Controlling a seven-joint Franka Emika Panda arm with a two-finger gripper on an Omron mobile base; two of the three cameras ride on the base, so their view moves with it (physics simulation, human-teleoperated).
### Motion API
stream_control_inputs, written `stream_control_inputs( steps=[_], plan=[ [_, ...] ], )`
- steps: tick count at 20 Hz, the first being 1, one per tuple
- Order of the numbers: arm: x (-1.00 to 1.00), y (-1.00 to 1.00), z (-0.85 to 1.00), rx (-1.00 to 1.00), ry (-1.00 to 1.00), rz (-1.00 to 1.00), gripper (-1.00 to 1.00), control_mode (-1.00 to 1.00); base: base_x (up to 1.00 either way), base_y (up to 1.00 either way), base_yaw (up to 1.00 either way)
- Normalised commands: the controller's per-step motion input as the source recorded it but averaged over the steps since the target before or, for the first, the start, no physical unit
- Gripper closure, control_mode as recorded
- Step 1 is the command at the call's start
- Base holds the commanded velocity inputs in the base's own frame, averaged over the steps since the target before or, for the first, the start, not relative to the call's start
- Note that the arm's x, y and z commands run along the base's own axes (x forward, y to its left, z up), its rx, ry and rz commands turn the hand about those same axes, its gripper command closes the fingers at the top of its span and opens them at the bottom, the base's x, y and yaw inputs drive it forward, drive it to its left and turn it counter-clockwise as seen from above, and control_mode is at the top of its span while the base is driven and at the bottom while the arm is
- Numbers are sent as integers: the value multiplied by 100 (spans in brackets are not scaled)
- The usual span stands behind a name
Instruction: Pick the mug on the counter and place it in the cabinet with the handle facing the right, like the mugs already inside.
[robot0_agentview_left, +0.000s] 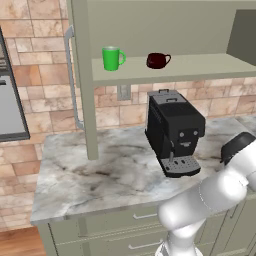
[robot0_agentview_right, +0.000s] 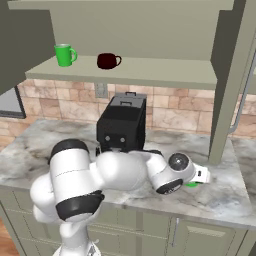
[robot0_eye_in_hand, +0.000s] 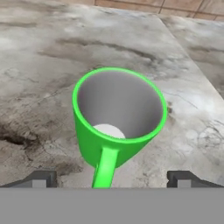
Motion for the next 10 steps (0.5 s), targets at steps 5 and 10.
stream_control_inputs(
  steps=[5, 10],
  plan=[
    [20, -5, -5, 0, 0, 0, 100, -100, 0, 0, 0],
    [8, 0, -2, 1, 0, 0, 100, -100, 0, 0, 0]
  ],
)
